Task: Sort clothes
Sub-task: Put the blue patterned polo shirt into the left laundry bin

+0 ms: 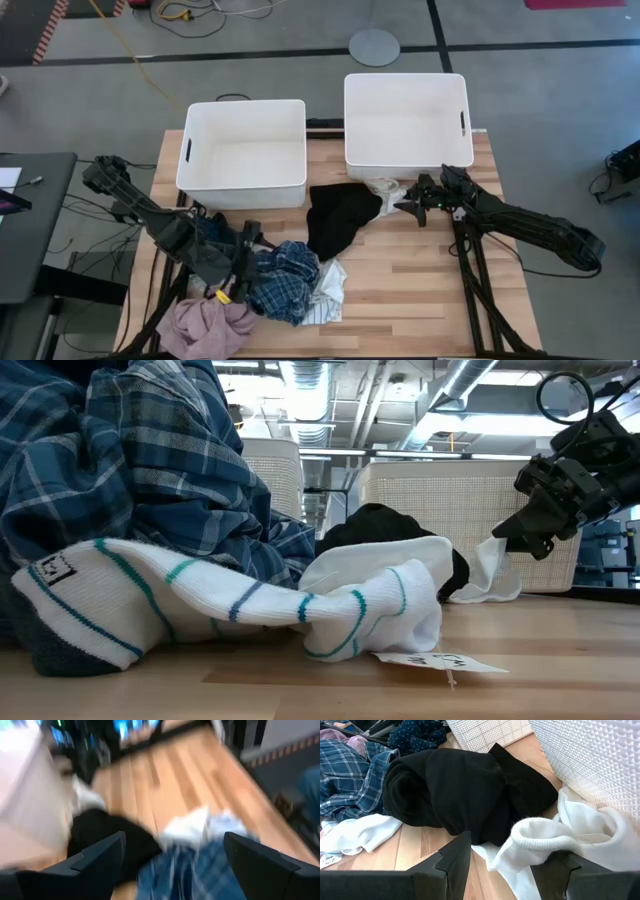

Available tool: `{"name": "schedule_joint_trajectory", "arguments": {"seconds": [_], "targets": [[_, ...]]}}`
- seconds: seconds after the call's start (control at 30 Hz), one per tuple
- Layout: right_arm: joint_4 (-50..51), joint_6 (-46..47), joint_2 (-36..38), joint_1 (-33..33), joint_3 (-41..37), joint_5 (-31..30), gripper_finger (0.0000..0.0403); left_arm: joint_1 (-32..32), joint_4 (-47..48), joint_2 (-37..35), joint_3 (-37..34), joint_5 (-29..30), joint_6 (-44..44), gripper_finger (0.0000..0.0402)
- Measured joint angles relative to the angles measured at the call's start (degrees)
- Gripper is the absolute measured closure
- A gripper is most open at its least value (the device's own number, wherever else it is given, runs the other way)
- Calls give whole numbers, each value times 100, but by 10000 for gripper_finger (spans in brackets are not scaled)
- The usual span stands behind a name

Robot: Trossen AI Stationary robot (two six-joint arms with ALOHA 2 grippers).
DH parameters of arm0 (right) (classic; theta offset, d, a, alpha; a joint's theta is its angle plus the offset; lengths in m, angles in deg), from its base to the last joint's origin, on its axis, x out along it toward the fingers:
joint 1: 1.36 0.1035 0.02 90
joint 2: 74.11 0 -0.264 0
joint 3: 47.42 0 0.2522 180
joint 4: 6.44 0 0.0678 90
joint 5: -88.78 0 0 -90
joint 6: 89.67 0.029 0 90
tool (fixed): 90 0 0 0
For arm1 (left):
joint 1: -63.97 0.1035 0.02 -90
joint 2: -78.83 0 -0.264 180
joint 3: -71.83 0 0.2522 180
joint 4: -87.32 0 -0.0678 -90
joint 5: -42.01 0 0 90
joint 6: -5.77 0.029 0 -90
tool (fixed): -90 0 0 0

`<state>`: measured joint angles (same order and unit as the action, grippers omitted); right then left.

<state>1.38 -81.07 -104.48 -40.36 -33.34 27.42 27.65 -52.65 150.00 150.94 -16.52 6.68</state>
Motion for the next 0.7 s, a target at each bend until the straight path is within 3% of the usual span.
{"name": "schedule_joint_trajectory", "arguments": {"seconds": [0.37,0.5,0.7], "targets": [[0,0,0,0,-2,0,196,83,-3004,-76,-475,-94,2322,69],[0,0,0,1,-2,0,196,340,-2712,-109,-477,-494,2115,70],[-2,0,1,0,-1,0,196,622,-1300,-194,-480,-1700,678,70]]}}
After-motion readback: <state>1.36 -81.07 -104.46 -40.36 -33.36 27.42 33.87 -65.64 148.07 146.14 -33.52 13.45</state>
